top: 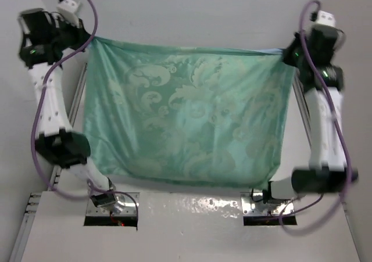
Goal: Put the pillow into the pillowcase
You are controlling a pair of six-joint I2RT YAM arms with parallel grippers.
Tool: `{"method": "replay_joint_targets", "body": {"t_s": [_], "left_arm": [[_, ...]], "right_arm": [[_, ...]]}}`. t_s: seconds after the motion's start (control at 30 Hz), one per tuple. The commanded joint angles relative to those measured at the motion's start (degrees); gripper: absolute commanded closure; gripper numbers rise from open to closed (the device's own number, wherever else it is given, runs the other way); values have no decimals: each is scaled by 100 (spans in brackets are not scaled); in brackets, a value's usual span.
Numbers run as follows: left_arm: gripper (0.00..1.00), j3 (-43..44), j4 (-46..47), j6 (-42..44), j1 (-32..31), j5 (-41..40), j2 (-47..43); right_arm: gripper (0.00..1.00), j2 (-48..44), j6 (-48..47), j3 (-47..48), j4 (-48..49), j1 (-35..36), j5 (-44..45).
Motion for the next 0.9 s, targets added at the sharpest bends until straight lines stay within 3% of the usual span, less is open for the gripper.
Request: {"method": "replay_joint_targets", "body": {"t_s": [0.0, 0.03, 0.07, 0.1, 0.13, 0.17, 0.2, 0.23, 0.27, 0.3, 0.33, 0.4, 0.53, 0.67, 0.87], "left_arm": [[100, 178, 362, -155, -79, -1517, 1526], [99, 645, 242, -592, -78, -1946, 2548], [83, 1302, 241, -770, -78, -2194, 3150], [57, 2649, -55, -920, -70, -2753, 3678], [37, 3045, -76, -1078, -78, -3046, 4318], [2, 2936, 2, -1002, -96, -3284, 4255], [0, 2047, 403, -940, -105, -3434, 4098], [0, 1543, 599, -878, -87, -3375, 3626], [0, 1068, 862, -817, -61, -3322, 3387], [0, 480, 873, -729, -52, -3304, 3219], [0, 370, 812, -580, -43, -3304, 3043], [0, 394, 367, -500, 18, -3234, 2980], [0, -78, -111, -307, 115, -2751, 2525], [0, -1571, -137, 9, 124, -2443, 1848], [0, -3426, -129, 484, 115, -2109, 995]], "right_arm": [[96, 2224, 125, 956, 499, -85, 686], [49, 3509, 239, 2345, 116, -85, 931], [48, 4218, 275, 3211, -192, -85, 1055], [8, 4904, 276, 4229, -918, -85, 1361], [1, 5485, 302, 5823, -1221, -76, 1529], [1, 6013, 450, 6152, -1441, -76, 1600], [1, 5931, 512, 6086, -1487, -68, 1627], [1, 5617, 487, 4850, -1270, 11, 1532], [1, 4587, 356, 3880, -859, 81, 1478], [1, 4037, 207, 2791, 242, 160, 1504], [1, 3545, 14, 1188, 705, 300, 1600], [1, 2622, 29, 358, 964, 363, 1627], [1, 1670, 214, -959, 517, 425, 1329], [1, 598, 293, -2359, 542, 425, 619], [1, -976, 434, -4545, 780, 425, 309]]}}
